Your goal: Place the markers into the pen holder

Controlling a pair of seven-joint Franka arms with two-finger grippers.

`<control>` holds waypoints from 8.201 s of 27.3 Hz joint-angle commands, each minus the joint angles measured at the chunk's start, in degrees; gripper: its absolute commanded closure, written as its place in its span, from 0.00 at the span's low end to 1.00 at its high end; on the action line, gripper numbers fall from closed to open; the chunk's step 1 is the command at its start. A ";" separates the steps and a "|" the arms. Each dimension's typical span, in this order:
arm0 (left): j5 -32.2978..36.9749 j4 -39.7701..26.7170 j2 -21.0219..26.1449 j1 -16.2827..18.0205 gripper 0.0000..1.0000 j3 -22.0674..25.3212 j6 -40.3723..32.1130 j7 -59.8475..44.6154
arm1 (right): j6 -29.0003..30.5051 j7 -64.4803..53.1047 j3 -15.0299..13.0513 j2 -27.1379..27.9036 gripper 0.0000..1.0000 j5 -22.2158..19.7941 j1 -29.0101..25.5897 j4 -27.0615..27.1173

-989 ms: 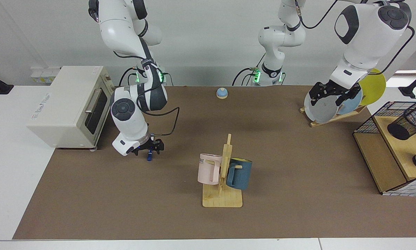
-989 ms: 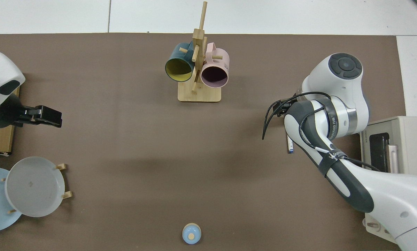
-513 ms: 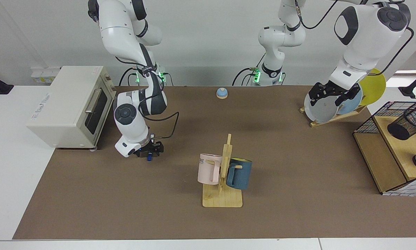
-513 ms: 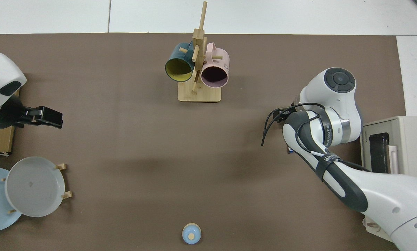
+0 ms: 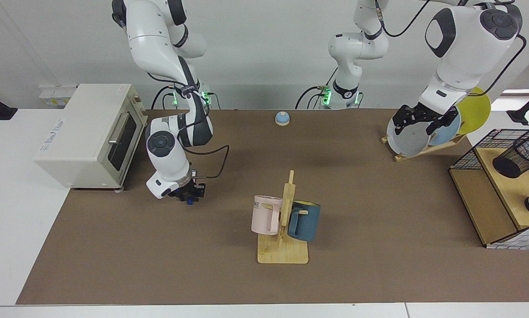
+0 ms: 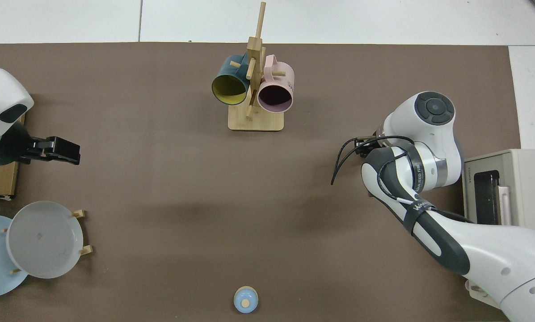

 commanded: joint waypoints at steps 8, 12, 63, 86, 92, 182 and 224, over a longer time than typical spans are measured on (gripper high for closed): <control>0.14 -1.27 -1.00 0.56 0.00 -0.19 0.04 0.64 | 1.22 2.45 0.58 -0.08 1.00 -1.86 -0.17 -0.58; 0.14 -1.19 -1.00 0.48 0.00 -0.28 0.04 0.55 | -1.40 2.45 0.66 -0.17 1.00 -1.60 -0.25 1.17; -11.46 1.45 -3.19 -0.49 0.00 -5.72 -2.07 39.66 | -25.85 58.77 2.16 -7.99 1.00 20.55 17.41 20.78; -16.47 -6.89 -9.52 -5.85 0.00 -10.39 -0.67 39.66 | -22.68 75.48 2.16 -7.99 1.00 26.35 22.07 22.27; -16.47 -8.92 -10.05 -8.22 0.00 -10.39 1.27 39.31 | -21.98 78.30 2.60 -7.90 1.00 26.44 23.04 22.89; 2.07 -12.53 -8.99 2.32 1.00 -11.00 6.63 35.09 | -43.69 -9.67 1.63 -21.35 0.00 -6.52 5.64 21.39; 51.29 -1.19 -0.47 20.07 1.00 -10.04 20.94 88.77 | -38.06 -3.61 1.63 -26.19 0.00 6.23 -2.63 14.89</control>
